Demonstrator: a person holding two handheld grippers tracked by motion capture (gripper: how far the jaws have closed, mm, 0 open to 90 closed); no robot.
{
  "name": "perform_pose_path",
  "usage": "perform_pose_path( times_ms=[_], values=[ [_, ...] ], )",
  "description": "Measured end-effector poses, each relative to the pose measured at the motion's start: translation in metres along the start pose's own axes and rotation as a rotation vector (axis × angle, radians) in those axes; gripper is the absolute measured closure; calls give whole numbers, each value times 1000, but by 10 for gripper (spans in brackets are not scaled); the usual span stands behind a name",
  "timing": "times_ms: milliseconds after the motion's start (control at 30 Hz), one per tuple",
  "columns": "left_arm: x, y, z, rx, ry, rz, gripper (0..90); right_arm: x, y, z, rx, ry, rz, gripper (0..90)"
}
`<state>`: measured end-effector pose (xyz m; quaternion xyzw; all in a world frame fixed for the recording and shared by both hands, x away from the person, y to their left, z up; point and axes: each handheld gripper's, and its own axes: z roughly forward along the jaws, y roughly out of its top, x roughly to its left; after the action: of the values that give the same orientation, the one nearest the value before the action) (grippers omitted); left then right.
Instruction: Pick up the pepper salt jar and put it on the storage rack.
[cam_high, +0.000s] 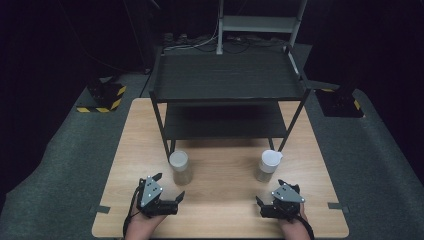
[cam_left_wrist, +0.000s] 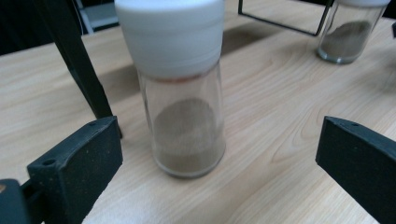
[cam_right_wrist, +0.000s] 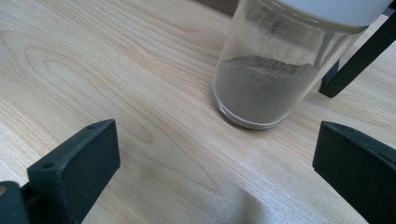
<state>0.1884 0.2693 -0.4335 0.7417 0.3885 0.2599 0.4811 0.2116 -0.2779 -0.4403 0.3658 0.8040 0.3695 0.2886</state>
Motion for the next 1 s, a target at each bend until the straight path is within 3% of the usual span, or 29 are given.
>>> perform_pose_path(
  times_ms=[133, 433, 767, 1000],
  values=[
    [3, 3, 2, -26, -30, -28, 6, 1, 0, 0, 1, -1, -2, 0],
    [5, 14, 7, -28, -23, 7, 5, 0, -1, -1, -4, -1, 3, 0],
    [18, 16, 21, -32, -13, -41, 4, 1, -1, 0, -3, -7, 5, 0],
    [21, 16, 28, -36, -9, -40, 4, 0, -1, -1, -4, -6, 8, 0]
  ],
)
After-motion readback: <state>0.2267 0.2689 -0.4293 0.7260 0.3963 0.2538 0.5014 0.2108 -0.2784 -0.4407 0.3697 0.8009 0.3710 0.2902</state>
